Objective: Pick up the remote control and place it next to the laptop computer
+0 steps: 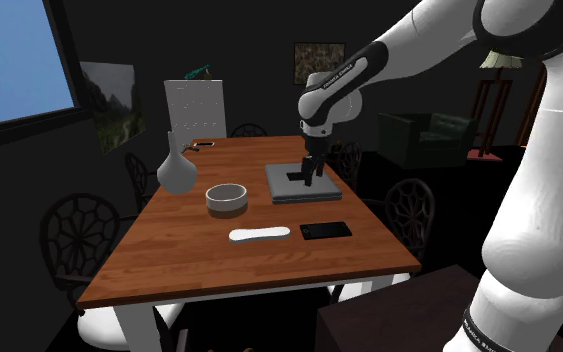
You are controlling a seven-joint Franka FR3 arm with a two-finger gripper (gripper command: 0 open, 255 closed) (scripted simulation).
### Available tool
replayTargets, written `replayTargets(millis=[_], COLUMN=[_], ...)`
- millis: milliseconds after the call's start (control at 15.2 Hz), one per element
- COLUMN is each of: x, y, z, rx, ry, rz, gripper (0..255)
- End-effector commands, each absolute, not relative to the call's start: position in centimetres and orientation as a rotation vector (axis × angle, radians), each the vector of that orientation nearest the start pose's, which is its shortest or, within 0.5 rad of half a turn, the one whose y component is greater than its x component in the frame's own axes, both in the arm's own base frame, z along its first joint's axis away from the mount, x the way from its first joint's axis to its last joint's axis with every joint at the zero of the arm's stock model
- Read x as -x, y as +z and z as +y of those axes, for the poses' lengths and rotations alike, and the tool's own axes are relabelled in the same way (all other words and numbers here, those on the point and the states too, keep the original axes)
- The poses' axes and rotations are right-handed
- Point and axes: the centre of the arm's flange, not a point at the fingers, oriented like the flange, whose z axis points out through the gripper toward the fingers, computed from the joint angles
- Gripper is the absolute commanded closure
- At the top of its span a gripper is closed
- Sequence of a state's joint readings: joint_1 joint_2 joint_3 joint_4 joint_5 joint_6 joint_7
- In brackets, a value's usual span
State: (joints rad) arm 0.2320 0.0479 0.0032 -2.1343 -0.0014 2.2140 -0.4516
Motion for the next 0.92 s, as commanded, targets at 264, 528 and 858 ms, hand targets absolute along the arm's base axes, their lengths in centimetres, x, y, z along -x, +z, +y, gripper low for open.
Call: replayTargets(millis=[264, 528, 858], x=[-56.5, -57.7, -58.4], y=[33.7, 30.4, 26.2], z=[18.2, 22.1, 27.2], rx=[2.829, 2.726, 2.580], ry=[-0.033, -0.021, -0.006], rz=[-1.356, -1.542, -1.764], gripper=[0, 0, 0])
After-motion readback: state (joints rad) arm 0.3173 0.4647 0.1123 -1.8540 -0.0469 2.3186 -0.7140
